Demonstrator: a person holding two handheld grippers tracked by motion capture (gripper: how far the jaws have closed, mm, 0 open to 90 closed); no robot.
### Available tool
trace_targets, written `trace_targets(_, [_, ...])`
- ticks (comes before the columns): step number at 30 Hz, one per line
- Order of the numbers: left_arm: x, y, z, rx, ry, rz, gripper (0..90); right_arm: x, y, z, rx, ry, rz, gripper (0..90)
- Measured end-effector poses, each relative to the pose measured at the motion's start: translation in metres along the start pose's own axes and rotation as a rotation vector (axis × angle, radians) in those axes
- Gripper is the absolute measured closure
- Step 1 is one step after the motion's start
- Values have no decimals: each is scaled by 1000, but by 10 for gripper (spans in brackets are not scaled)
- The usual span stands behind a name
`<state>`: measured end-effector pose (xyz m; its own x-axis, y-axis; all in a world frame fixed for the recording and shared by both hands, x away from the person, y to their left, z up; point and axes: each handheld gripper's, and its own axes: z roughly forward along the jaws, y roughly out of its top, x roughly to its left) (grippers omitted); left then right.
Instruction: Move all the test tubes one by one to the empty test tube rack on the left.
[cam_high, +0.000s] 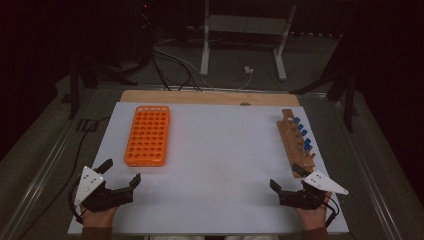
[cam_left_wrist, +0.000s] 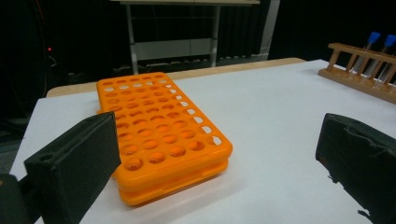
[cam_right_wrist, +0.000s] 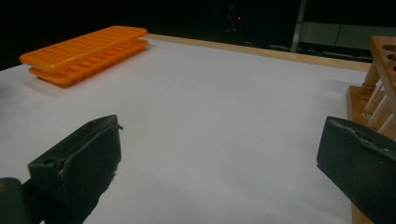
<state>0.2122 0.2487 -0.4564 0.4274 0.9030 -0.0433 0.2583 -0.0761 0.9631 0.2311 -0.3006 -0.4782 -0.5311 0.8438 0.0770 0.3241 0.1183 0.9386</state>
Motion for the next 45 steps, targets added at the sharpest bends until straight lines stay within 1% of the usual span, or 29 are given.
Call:
trace_targets(3, [1,0,0,7,13,-4,6,0,0,0,-3,-4,-2,0])
trace_targets(6, [3,0,0,11,12,-10,6,0,1,0,1,-9,-1,0])
trace_targets(8, [3,0,-1,16,30,0,6,0,1,-1,8,-15,-6,0])
trace_targets(11, [3,1,-1,19,32,4,6,0,3,-2,12,-21,-2,0])
trace_targets(14, [3,1,-1,23,34,3,6,0,4,-5,14,-42,-13,0])
trace_targets(16, [3,0,-2,23,34,3,6,-2,6,-7,13,-54,-8,0])
trace_targets(18, [4,0,-3,26,40,2,6,-6,8,-10,10,-70,1,0])
trace_targets(20, [5,-1,-3,26,41,-2,6,-11,11,-13,5,-89,22,0])
trace_targets(25, [9,-3,-6,21,48,-24,6,-24,21,-19,5,-128,56,0])
trace_targets(27, [10,-3,-6,23,47,-30,6,-29,26,-20,8,-147,57,0])
trace_targets(31, [10,-3,-6,24,48,-31,6,-39,35,-20,22,-188,50,1])
trace_targets(33, [10,-4,-5,25,47,-30,6,-44,38,-20,20,-204,49,10])
trace_targets(36, [10,-4,-5,26,46,-33,6,-54,43,-21,9,-222,69,23])
trace_targets(39, [9,-4,-4,30,44,-31,6,-61,46,-18,19,-234,74,37])
trace_targets(40, [9,-5,-4,31,44,-29,6,-61,46,-18,19,-234,74,37])
trace_targets(41, [9,-5,-4,30,44,-29,6,-65,47,-14,32,-246,76,61])
trace_targets(43, [8,-5,-3,34,42,-27,6,-69,46,-10,46,-252,82,76])
trace_targets(45, [8,-5,-3,36,42,-28,6,-72,45,-4,66,-254,82,114])
